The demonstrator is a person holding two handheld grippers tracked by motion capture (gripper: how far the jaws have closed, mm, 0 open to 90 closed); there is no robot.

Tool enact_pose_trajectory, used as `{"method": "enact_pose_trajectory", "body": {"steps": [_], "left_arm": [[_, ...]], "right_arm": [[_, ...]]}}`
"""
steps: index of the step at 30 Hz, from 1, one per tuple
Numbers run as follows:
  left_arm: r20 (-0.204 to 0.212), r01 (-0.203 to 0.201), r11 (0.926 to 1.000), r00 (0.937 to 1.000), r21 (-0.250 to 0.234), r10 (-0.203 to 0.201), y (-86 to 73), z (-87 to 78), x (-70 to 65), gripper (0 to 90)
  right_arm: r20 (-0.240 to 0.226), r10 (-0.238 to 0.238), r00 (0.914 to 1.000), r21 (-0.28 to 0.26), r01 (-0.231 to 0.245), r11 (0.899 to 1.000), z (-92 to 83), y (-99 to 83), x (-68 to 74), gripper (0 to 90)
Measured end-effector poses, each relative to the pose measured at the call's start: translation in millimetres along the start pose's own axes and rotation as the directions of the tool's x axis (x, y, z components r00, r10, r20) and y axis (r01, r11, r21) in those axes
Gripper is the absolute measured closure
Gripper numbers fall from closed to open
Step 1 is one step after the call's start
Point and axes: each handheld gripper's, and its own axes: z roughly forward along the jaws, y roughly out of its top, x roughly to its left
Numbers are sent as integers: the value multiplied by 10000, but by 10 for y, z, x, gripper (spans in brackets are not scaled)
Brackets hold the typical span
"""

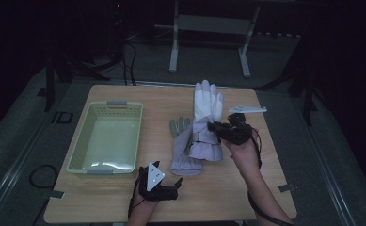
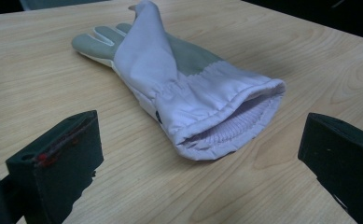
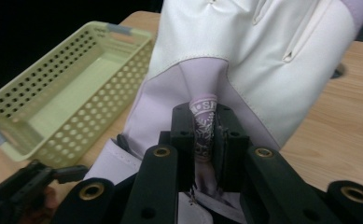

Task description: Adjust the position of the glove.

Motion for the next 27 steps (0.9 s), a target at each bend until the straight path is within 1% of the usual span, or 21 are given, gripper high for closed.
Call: {"method": "enact_pose_trajectory", "body": {"steps": [1,2,3,5,6,9,10,13,14,15,16,17,18,19,20,21,24,27], "left_arm": [[-6,-14,10000,10000,1,14,0,1,-2,0],[-6,-14,10000,10000,1,14,0,1,-2,0],[-13,-41,10000,10000,-22,41,-1,-1,-5,0],[45,-2,10000,10000,-58,2,-3,-5,-2,0],[20,31,10000,10000,-62,-31,-3,-7,3,0],[63,148,9998,9999,-94,-147,-5,-9,10,0],[74,143,9999,9999,-83,-142,-5,-8,11,0],[68,122,9999,9999,-76,-121,-4,-7,10,0],[78,108,9999,9999,-77,-108,-4,-6,9,0],[81,118,9999,9999,-65,-118,-4,-5,9,0],[80,116,9999,9999,-61,-116,-4,-6,11,0],[80,114,9999,9999,-55,-114,-3,-6,11,0],[80,114,9999,9999,-55,-114,-3,-6,11,0],[75,127,9999,9999,-45,-126,-3,-3,12,0],[74,125,9999,9999,-34,-125,-2,-3,12,0],[76,124,9999,9999,-24,-124,-2,-1,12,0],[104,146,9999,9998,-6,-146,-2,-1,13,0],[125,157,9999,9998,-12,-157,-3,-4,13,0]], "right_arm": [[-64,49,10000,-17,-49,10000,35,-2,34,801],[-64,49,10000,-17,-49,10000,35,-2,34,801],[-98,-50,9999,168,52,9998,133,-15,107,801],[-212,96,9997,328,-89,9994,235,-46,159,801],[-230,89,9997,436,-79,9990,273,-60,180,801],[-138,87,9999,848,-75,9964,436,-124,229,801],[-115,140,9998,919,-128,9957,472,-141,232,801],[-14,208,9998,1357,-204,9905,634,-209,225,801],[51,201,9998,1586,-206,9871,708,-243,228,801],[152,200,9997,1688,-222,9854,752,-265,233,801],[252,123,9996,1929,-170,9811,824,-305,237,800],[280,182,9994,2093,-237,9776,879,-338,228,800],[348,115,9993,2187,-188,9756,917,-363,220,799],[459,55,9989,2397,-164,9707,976,-399,213,797],[475,100,9988,2475,-215,9687,1008,-418,202,797],[603,166,9980,2558,-315,9662,1051,-447,186,797],[835,124,9964,2659,-343,9634,1125,-501,152,797],[1016,-126,9947,2734,-158,9618,1137,-534,140,798]]}}
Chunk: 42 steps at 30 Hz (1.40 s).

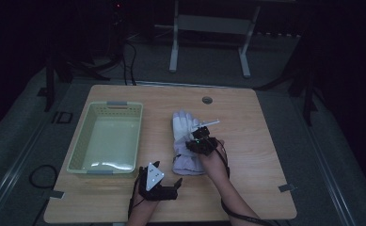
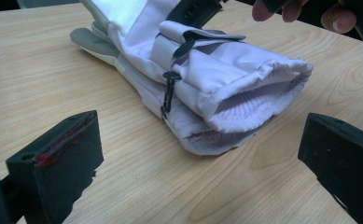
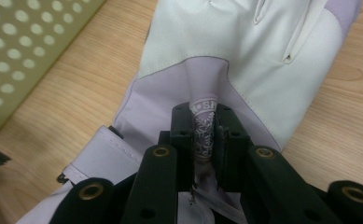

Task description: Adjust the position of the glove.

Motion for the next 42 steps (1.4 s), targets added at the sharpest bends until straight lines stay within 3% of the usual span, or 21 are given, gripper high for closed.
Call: {"method": "enact_pose_trajectory", "body": {"steps": [10,15,18,22,23,24,25,26,28,32,35,37,40,42], "left_arm": [[1,48,10000,10000,83,-48,4,13,-1,0],[-102,138,9991,9999,411,-134,17,39,6,0],[-75,302,9988,9995,391,-299,17,37,22,0],[-89,100,9988,9999,475,-96,19,42,3,0],[-89,100,9988,9999,475,-96,19,42,3,0],[32,24,9983,10000,577,-26,21,47,-9,0],[32,24,9983,10000,577,-26,21,47,-9,0],[80,-12,9985,10000,556,8,20,44,-15,0],[126,7,9985,9999,544,-13,19,44,-11,0],[453,139,9955,9988,941,-182,35,83,19,0],[560,95,9958,9983,915,-146,36,84,23,0],[692,66,9958,9975,916,-130,36,85,28,0],[969,185,9939,9949,1086,-291,42,104,47,0],[1329,320,9933,9900,1108,-467,41,107,76,0]], "right_arm": [[541,483,9974,-82,-480,9988,-146,-41,-297,788],[527,589,9969,-158,-582,9982,-126,-72,-343,684],[504,357,9981,-309,-342,9989,-160,-54,-321,632],[412,-1,9991,-444,19,9990,-214,-41,-336,420],[412,-1,9991,-444,19,9990,-214,-41,-336,420],[377,-72,9993,-566,94,9984,-248,-48,-353,311],[377,-72,9993,-566,94,9984,-248,-48,-353,311],[0,-32,10000,-616,32,9981,-291,-59,-372,255],[-152,-70,9999,-553,61,9985,-325,-67,-386,211],[-84,-561,9984,-744,553,9957,-384,-86,-398,183],[-307,-825,9961,-1022,790,9916,-415,-103,-392,175],[-220,-1546,9877,-1367,1502,9792,-457,-129,-378,174],[-843,-1639,9829,-1439,1507,9780,-514,-163,-406,211],[-979,-1484,9841,-1520,1326,9795,-558,-183,-428,208]]}}
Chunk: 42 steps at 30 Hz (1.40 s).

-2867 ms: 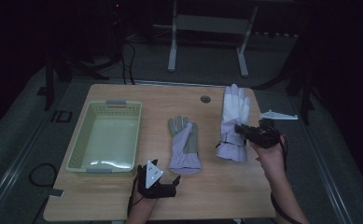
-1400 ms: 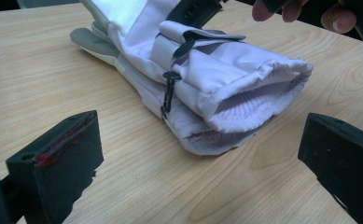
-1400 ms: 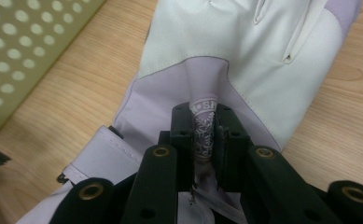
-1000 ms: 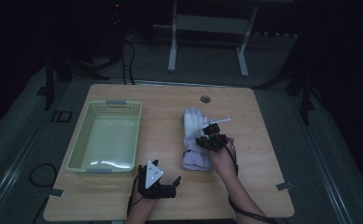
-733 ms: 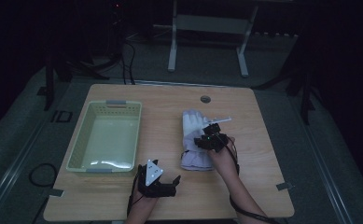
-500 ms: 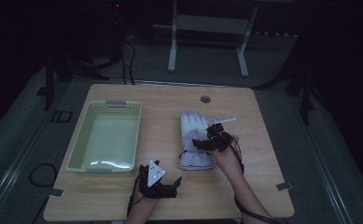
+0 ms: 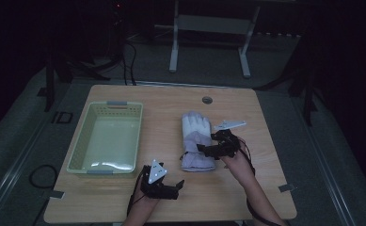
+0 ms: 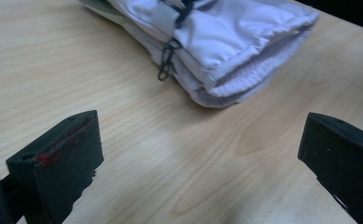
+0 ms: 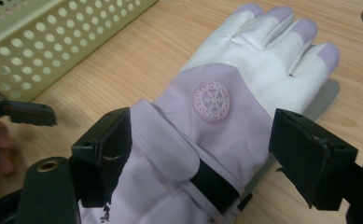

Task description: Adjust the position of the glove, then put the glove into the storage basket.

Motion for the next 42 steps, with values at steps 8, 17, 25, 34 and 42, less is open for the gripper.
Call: {"method": "enact_pose_trajectory", "body": {"steps": [8,17,25,34,42], "left_arm": [[-194,-646,9977,9977,205,650,67,22,-78,0],[-180,-622,9980,9979,150,624,347,17,-86,0],[482,-548,9983,9974,182,538,708,94,-32,0],[340,-212,9953,9993,949,181,1009,408,110,0],[131,157,9801,9997,1980,-186,956,537,77,0]], "right_arm": [[-165,-59,9998,-701,47,9975,-212,-127,-139,185],[762,-532,9957,-1303,628,9895,-375,-217,-274,159],[447,-243,9987,-2187,335,9752,-424,-259,-312,122],[525,-49,9986,-1903,148,9816,-258,-149,-366,224],[804,176,9966,-1523,-52,9883,36,-147,-421,361]]}}
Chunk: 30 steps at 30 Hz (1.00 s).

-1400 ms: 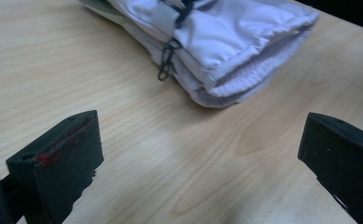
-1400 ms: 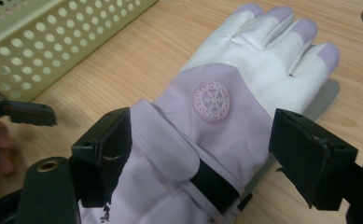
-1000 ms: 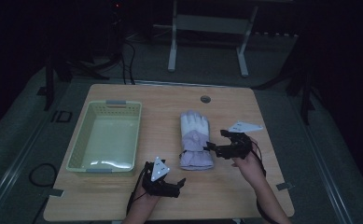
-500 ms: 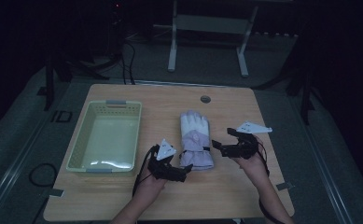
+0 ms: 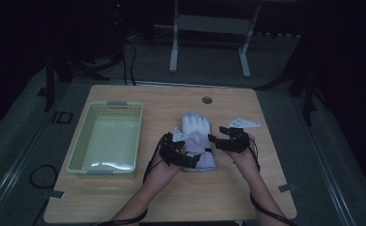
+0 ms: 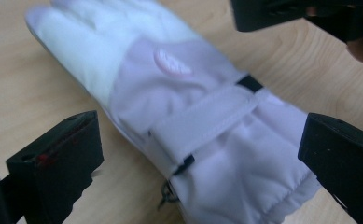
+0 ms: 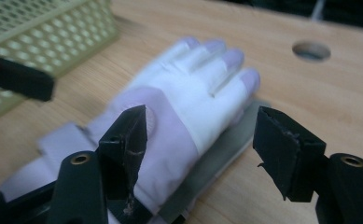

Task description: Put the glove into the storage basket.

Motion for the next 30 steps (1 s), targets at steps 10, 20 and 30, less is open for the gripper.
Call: {"method": "enact_pose_trajectory", "body": {"steps": [10,20,30], "left_arm": [[827,1193,9847,9880,1269,-1303,-188,240,173,143],[2530,2168,9589,9322,1830,-2590,-285,357,339,498],[2586,2047,9571,9318,2052,-2547,-223,308,321,704]], "right_arm": [[-20,1594,9872,1385,-1576,9777,310,-162,-127,430],[-1730,4236,8892,2841,-3668,8859,490,-358,-310,645],[-678,2828,9568,2606,-2567,9307,404,-239,-83,796]]}}
